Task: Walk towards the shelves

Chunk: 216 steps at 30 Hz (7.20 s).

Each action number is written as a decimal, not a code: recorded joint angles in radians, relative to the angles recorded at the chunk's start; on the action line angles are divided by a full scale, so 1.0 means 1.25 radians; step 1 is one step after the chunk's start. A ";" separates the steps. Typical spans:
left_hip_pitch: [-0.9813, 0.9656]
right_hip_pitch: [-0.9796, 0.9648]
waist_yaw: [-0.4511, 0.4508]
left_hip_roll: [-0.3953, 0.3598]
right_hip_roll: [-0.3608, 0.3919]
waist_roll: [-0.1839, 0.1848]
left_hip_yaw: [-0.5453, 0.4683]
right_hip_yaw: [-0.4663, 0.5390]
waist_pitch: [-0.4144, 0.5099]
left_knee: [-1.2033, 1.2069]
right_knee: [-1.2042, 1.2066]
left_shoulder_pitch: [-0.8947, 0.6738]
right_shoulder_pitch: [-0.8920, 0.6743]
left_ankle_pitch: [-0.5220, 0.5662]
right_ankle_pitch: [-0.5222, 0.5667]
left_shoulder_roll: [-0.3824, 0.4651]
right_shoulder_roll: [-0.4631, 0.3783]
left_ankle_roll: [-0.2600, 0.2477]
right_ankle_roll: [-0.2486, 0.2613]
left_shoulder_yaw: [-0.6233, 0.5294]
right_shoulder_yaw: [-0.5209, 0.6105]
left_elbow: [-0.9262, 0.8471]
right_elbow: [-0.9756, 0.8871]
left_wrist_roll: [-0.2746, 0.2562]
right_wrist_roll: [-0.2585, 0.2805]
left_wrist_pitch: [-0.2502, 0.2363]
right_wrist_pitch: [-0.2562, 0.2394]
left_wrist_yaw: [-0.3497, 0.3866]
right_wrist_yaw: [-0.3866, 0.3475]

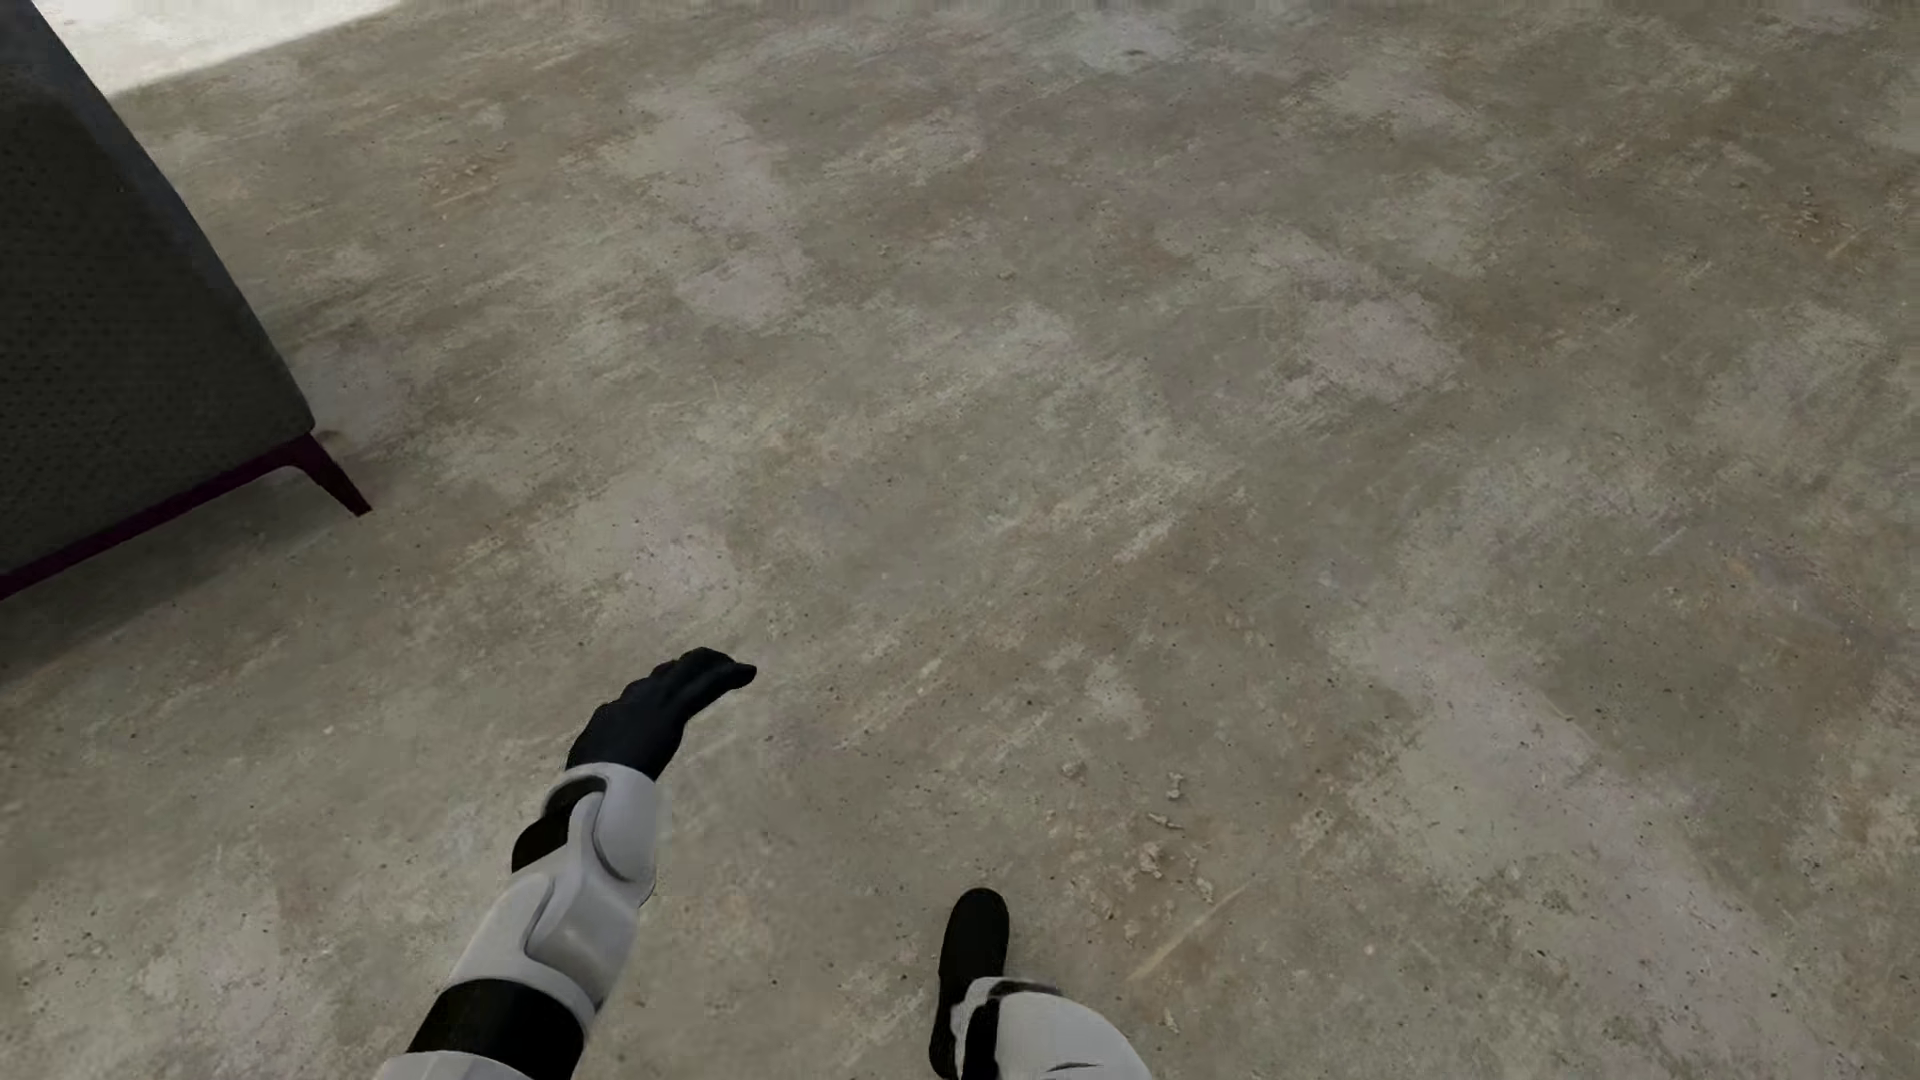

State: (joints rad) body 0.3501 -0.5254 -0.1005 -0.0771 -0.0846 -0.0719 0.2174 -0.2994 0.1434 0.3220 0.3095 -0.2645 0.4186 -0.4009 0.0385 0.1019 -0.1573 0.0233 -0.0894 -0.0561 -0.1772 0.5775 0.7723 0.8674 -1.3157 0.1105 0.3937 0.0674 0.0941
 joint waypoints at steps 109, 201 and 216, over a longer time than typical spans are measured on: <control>-0.547 0.313 0.127 0.103 0.051 0.027 -0.025 0.174 0.016 0.257 0.780 0.419 -0.314 0.146 0.022 -0.064 0.030 0.007 0.120 0.247 0.277 0.161 0.080 -0.007 -0.029 0.170 -0.025 -0.071 0.049; -0.103 0.000 0.010 -0.007 0.023 0.011 0.021 0.275 0.021 -0.023 -0.148 0.126 0.024 -0.021 -0.022 0.014 0.095 0.010 0.133 0.021 0.116 0.118 0.008 0.019 0.014 0.084 -0.065 0.004 0.112; -0.640 0.394 0.091 0.255 0.143 0.136 -0.020 0.144 0.036 0.641 0.061 0.442 -0.391 0.286 -0.192 -0.018 0.034 0.023 0.035 0.081 0.211 0.020 0.002 -0.066 -0.143 0.109 -0.171 0.006 0.015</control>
State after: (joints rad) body -0.4500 -0.0333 0.0130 0.2419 0.0940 0.0987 0.1923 -0.1188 0.1886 1.1232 0.3861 0.2884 -0.0704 -0.0434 -0.2013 0.0792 -0.1154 0.0519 -0.0460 0.0450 0.0868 0.6022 0.7742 0.7853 -1.4948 0.2464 0.1799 0.0750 0.1127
